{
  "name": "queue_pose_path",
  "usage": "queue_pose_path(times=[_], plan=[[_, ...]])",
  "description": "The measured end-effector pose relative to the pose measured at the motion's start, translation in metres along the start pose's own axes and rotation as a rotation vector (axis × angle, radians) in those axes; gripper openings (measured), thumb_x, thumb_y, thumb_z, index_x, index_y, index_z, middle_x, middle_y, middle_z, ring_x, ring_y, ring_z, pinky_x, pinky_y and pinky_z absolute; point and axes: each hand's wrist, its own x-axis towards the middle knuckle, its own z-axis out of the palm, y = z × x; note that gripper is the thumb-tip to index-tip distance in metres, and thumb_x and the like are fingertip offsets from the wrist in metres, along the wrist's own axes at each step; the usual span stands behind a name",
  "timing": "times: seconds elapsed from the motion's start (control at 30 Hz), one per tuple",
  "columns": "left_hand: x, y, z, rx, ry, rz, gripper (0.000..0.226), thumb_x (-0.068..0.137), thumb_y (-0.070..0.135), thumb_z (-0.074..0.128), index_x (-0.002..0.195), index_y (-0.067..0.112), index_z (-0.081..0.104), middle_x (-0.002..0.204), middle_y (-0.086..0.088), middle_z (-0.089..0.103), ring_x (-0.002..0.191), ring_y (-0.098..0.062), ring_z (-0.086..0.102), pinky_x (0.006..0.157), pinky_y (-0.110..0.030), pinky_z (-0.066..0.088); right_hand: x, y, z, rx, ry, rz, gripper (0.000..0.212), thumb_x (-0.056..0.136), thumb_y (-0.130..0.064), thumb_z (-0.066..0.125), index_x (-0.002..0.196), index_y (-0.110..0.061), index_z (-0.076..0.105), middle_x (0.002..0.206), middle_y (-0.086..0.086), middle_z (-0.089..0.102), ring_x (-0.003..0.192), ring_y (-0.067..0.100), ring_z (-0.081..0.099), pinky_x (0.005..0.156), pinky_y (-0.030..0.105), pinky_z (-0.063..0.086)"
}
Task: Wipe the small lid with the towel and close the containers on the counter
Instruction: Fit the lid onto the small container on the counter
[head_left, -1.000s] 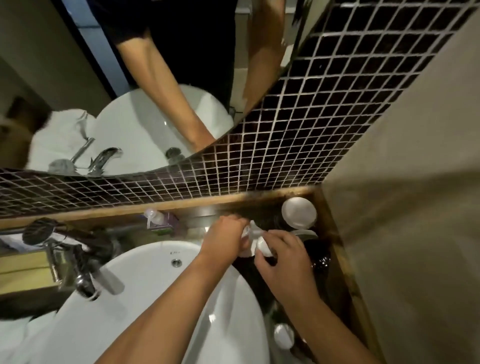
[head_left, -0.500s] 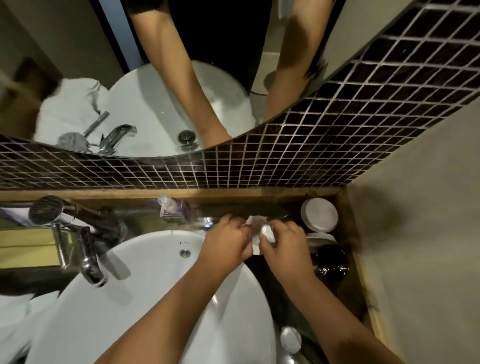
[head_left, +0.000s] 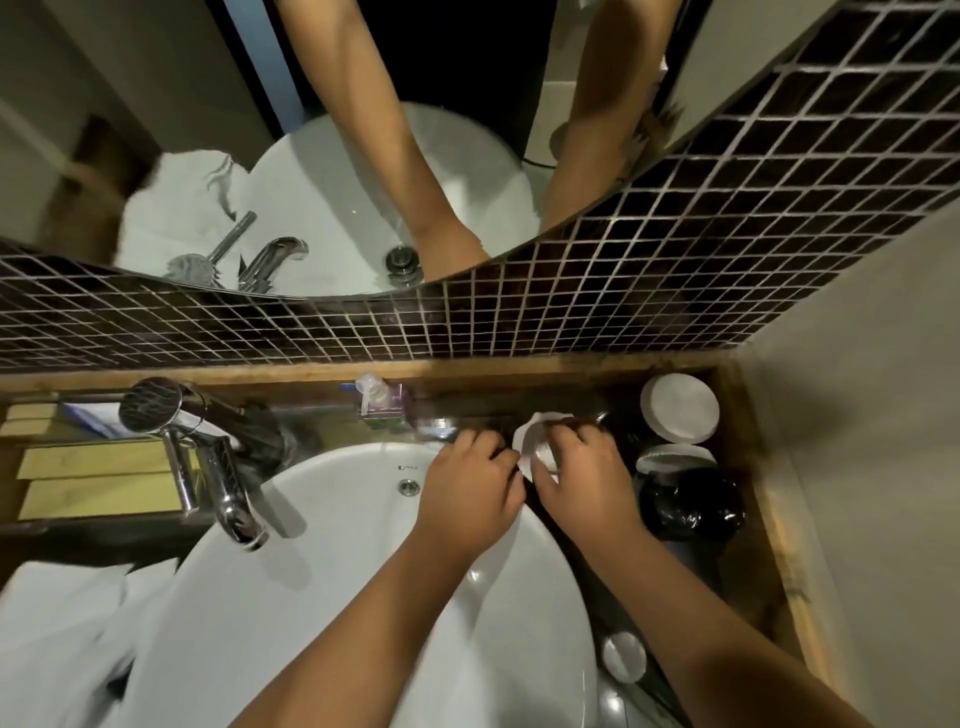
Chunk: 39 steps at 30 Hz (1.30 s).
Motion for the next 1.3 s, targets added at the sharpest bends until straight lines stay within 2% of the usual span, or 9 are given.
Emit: queue_pose_path(times=[0.23, 0.33, 0.5, 0.67, 0.77, 0.93, 1.07, 1.17, 1.3], plan=[[-0.016, 0.044, -0.010, -0.043, -0.109, 0.166, 0.035, 0.088, 0.038, 0.050, 0.117, 0.024, 0.064, 0.111, 0.003, 0.064, 0.098, -0.017, 0.054, 0.085, -0.033, 0.048, -0.087, 0.024, -0.023, 0.333, 0.211, 0.213, 0.028, 0.093, -0.020, 0.067, 0.119, -0.029, 0.063, 0.126, -0.007, 0.060, 0.116, 0.011, 0.057, 0.096, 0.025, 0.048], [-0.036, 0.077, -0.007, -0.078, -0.252, 0.299, 0.036, 0.086, 0.046, 0.049, 0.117, 0.032, 0.062, 0.111, 0.008, 0.061, 0.095, -0.012, 0.054, 0.087, -0.032, 0.048, -0.139, 0.049, -0.028, 0.311, 0.208, 0.387, 0.026, 0.094, -0.013, 0.064, 0.117, -0.027, 0.065, 0.125, -0.005, 0.062, 0.116, 0.013, 0.056, 0.102, 0.035, 0.051], [-0.072, 0.126, 0.018, 0.067, -0.499, 0.418, 0.041, 0.081, 0.051, 0.059, 0.117, 0.032, 0.062, 0.113, 0.002, 0.064, 0.099, -0.022, 0.061, 0.091, -0.036, 0.048, -0.201, 0.077, -0.031, 0.194, 0.121, 0.452, 0.029, 0.098, -0.018, 0.058, 0.125, -0.018, 0.066, 0.129, 0.003, 0.061, 0.118, 0.021, 0.056, 0.101, 0.036, 0.047], [-0.090, 0.150, 0.042, 0.306, -0.621, 0.408, 0.044, 0.082, 0.026, 0.065, 0.125, 0.023, 0.058, 0.127, -0.011, 0.053, 0.101, -0.035, 0.059, 0.089, -0.039, 0.042, -0.227, 0.084, -0.027, 0.160, 0.110, 0.493, 0.036, 0.087, -0.011, 0.068, 0.123, -0.012, 0.070, 0.120, 0.011, 0.067, 0.111, 0.031, 0.063, 0.095, 0.043, 0.051], [-0.093, 0.147, 0.052, 0.295, -0.601, 0.379, 0.039, 0.083, 0.022, 0.059, 0.122, 0.025, 0.058, 0.129, -0.009, 0.051, 0.103, -0.034, 0.059, 0.089, -0.037, 0.041, -0.232, 0.078, -0.032, 0.127, 0.073, 0.483, 0.044, 0.087, -0.019, 0.065, 0.131, -0.020, 0.066, 0.125, 0.003, 0.064, 0.116, 0.026, 0.059, 0.100, 0.040, 0.046], [-0.084, 0.148, 0.054, 0.283, -0.579, 0.327, 0.044, 0.087, 0.026, 0.053, 0.131, 0.025, 0.054, 0.130, -0.010, 0.052, 0.105, -0.034, 0.061, 0.089, -0.034, 0.043, -0.228, 0.073, -0.044, 0.090, 0.102, 0.473, 0.053, 0.049, -0.016, 0.094, 0.100, -0.020, 0.080, 0.093, 0.002, 0.073, 0.080, 0.027, 0.073, 0.067, 0.043, 0.059], [-0.063, 0.142, 0.025, 0.183, -0.467, 0.233, 0.036, 0.085, 0.042, 0.052, 0.117, 0.027, 0.059, 0.119, -0.003, 0.053, 0.096, -0.029, 0.062, 0.076, -0.033, 0.045, -0.211, 0.066, -0.044, 0.120, 0.115, 0.415, 0.047, 0.070, -0.024, 0.082, 0.116, -0.026, 0.074, 0.112, 0.000, 0.071, 0.102, 0.026, 0.069, 0.086, 0.041, 0.053], [-0.035, 0.121, -0.009, 0.113, -0.311, 0.138, 0.030, 0.083, 0.041, 0.053, 0.109, 0.027, 0.059, 0.112, 0.000, 0.052, 0.092, -0.026, 0.060, 0.069, -0.034, 0.044, -0.190, 0.051, -0.040, 0.062, 0.024, 0.327, 0.047, 0.091, -0.040, 0.055, 0.138, -0.038, 0.056, 0.142, -0.008, 0.054, 0.132, 0.019, 0.050, 0.109, 0.032, 0.034], [0.012, 0.084, -0.034, 0.060, -0.233, 0.037, 0.034, 0.086, 0.039, 0.056, 0.118, 0.026, 0.057, 0.117, 0.000, 0.050, 0.098, -0.023, 0.058, 0.075, -0.033, 0.049, -0.151, 0.030, -0.029, 0.107, -0.046, 0.298, 0.057, 0.090, -0.056, 0.049, 0.145, -0.038, 0.049, 0.149, -0.006, 0.048, 0.138, 0.020, 0.042, 0.112, 0.039, 0.036]])
